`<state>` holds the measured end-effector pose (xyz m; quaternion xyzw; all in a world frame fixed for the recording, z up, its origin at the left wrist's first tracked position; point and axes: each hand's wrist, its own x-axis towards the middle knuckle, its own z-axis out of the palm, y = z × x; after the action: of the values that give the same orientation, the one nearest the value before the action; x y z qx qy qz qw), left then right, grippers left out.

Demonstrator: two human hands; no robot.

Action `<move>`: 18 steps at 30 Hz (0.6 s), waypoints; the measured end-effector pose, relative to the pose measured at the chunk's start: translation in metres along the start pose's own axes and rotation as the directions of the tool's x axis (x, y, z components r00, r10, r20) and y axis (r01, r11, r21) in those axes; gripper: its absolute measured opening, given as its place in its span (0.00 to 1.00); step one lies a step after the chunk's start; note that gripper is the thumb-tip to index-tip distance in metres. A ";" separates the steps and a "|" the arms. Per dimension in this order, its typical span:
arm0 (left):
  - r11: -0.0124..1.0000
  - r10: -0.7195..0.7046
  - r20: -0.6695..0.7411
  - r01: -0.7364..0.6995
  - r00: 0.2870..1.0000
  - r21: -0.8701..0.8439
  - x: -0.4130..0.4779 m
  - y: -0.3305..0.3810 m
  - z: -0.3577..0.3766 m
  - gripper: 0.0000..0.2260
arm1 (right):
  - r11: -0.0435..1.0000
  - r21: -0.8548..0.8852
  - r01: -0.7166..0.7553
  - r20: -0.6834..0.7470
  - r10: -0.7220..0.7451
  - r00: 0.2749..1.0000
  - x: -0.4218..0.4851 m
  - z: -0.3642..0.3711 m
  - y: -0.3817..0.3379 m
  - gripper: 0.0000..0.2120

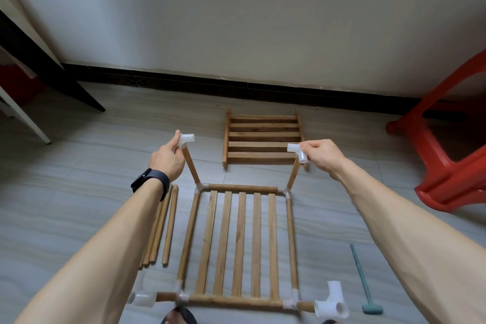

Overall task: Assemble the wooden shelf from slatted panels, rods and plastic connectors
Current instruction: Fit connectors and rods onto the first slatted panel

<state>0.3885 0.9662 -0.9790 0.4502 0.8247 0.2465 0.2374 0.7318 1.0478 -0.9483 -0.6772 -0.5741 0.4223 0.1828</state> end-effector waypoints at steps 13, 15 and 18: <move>1.000 0.006 -0.050 -0.005 0.999 0.005 -0.004 0.010 0.002 0.21 | 0.990 -0.090 0.107 -0.161 -0.120 0.980 0.001 0.030 0.015 0.19; 1.000 0.002 -0.053 -0.002 0.999 -0.005 -0.004 0.012 0.002 0.21 | 0.986 -0.100 0.137 -0.142 -0.150 0.978 0.000 0.038 0.014 0.18; 1.000 -0.007 -0.052 0.006 0.999 -0.025 -0.005 0.012 0.003 0.21 | 0.966 -0.188 0.175 -0.089 -0.195 0.977 -0.001 0.040 0.017 0.19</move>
<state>0.4001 0.9687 -0.9726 0.4379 0.8290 0.2677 0.2222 0.7113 1.0329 -0.9830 -0.6558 -0.6600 0.3134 0.1902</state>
